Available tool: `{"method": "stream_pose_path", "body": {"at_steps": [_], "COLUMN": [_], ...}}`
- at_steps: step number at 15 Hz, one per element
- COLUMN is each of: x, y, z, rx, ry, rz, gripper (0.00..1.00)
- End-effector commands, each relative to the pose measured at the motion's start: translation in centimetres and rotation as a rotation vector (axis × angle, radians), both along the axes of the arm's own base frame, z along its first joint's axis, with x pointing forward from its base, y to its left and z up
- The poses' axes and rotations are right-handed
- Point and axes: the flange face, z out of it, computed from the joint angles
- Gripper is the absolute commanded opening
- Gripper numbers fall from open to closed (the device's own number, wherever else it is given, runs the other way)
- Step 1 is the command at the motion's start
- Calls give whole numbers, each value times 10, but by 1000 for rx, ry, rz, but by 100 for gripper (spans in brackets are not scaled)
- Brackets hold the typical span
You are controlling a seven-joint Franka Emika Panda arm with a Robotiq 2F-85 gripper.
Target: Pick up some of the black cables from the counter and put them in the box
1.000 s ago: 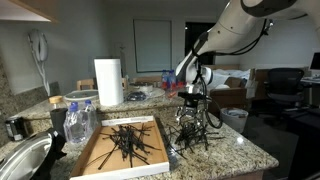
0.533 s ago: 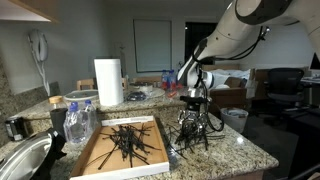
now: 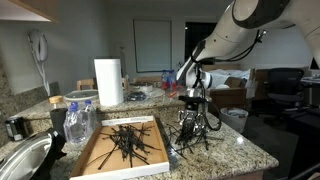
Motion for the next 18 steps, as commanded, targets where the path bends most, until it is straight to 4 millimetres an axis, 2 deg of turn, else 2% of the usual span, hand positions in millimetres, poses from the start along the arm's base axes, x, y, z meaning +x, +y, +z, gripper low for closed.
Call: {"method": "stream_pose_path", "body": {"at_steps": [1,6,10,11,16,17,18], "x": [4,10,14,14,15,15,15], "y": [-2,2,4,5,5,5,4], "z": [-5,-8,-10,-11,-12,-13,-13], "rx": [28,42,61,64,77,76,75], "ry": [-4,-1,1,3,16,17,19], "rz": [-15,-10,-17,-18,-24,-25,-25], "gripper": [39,9,3,7,8,29,36]}}
